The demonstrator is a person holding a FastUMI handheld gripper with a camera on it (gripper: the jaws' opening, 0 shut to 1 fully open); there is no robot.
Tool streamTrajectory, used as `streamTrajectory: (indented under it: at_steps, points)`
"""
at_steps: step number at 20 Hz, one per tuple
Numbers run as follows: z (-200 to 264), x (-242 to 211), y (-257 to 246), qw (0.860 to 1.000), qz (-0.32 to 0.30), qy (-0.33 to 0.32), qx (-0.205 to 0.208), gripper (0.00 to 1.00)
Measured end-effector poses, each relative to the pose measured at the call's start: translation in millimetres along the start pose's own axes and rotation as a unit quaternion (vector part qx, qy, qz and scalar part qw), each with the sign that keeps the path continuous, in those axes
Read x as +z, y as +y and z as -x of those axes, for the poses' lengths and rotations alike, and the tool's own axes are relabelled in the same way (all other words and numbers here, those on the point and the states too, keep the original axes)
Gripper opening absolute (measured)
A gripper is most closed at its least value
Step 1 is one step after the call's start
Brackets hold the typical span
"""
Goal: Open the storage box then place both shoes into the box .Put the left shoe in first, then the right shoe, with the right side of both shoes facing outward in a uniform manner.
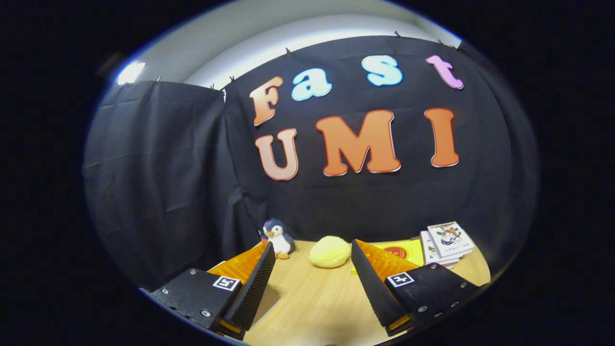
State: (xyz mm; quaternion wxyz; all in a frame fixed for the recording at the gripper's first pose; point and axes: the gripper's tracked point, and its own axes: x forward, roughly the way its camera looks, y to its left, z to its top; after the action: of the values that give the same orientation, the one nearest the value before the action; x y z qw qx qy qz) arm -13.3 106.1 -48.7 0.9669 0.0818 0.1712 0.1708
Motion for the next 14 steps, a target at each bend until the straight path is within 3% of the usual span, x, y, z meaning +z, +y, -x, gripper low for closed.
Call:
streamTrajectory:
  at_steps: [8, 14]
  points:
    - [37, 72, -56, 0.992, 0.048, -0.105, -0.055, 0.96]
    - [42, 93, -64, 0.982, 0.085, -0.15, -0.075, 0.97]
